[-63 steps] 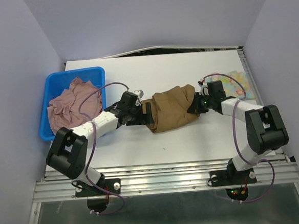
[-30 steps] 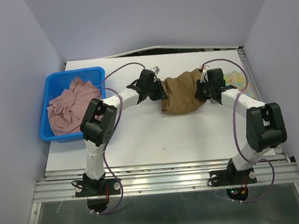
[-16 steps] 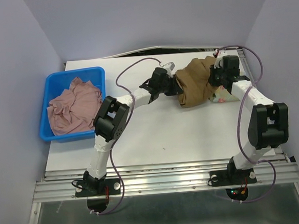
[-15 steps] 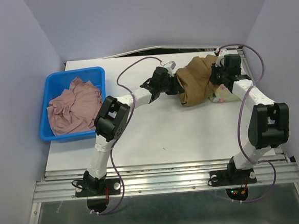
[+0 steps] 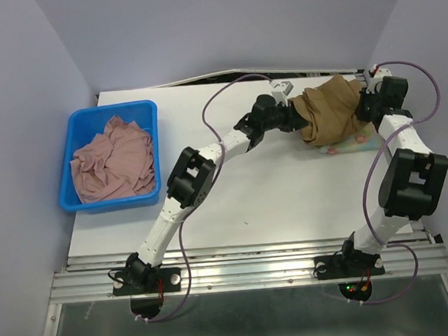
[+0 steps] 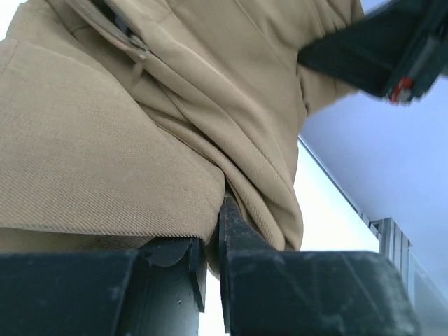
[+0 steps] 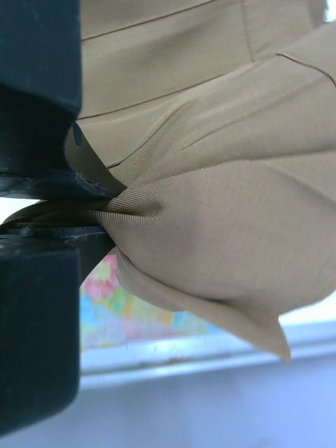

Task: Fold and stack the skirts
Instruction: Neatly place the folded skirt to the corner

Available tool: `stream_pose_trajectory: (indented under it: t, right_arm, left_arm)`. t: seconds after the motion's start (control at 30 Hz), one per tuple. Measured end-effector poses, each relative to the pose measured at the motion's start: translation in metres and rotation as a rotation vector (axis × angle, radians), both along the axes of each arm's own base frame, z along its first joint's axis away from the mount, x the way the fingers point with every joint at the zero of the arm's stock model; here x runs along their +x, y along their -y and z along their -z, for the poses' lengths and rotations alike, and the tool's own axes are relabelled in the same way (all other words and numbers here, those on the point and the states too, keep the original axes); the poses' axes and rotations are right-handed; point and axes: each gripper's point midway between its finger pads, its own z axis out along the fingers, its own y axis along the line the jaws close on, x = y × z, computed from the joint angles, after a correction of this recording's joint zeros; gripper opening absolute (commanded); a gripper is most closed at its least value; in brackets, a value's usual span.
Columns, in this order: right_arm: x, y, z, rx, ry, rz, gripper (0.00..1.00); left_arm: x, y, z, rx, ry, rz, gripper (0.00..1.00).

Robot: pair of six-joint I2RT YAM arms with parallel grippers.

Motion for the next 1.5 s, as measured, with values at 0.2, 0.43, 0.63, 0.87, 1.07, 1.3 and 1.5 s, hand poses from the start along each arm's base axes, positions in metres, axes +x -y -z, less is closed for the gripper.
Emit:
stream_pose_trajectory:
  t: [0.2,0.43,0.63,0.87,1.07,1.3,1.5]
  right_arm:
    - [0.002,0.040,0.005,0.018,-0.005,0.048,0.01]
    - [0.003,0.051,0.003,0.021,0.005,0.041,0.01]
    - [0.004,0.051,0.000,0.054,0.028,0.023,0.01]
    - [0.011,0.051,-0.014,0.080,0.078,0.021,0.01]
    - [0.006,0.074,-0.030,0.082,0.135,0.062,0.01]
    - [-0.017,0.101,-0.029,0.081,0.172,0.121,0.01]
    - [-0.032,0.096,0.027,0.122,0.092,0.126,0.01]
  left_arm:
    - [-0.010,0.031,0.034,-0.018,0.004,0.048,0.00]
    - [-0.005,0.045,0.035,-0.044,0.053,0.060,0.00]
    - [0.004,0.047,0.012,-0.061,0.138,0.046,0.00]
    - [0.012,0.048,-0.011,-0.084,0.235,0.024,0.00]
    - [0.016,0.049,-0.035,-0.108,0.313,0.013,0.00]
    - [0.012,0.058,-0.051,-0.140,0.409,0.021,0.00]
    - [0.008,0.067,0.000,-0.076,0.367,0.037,0.19]
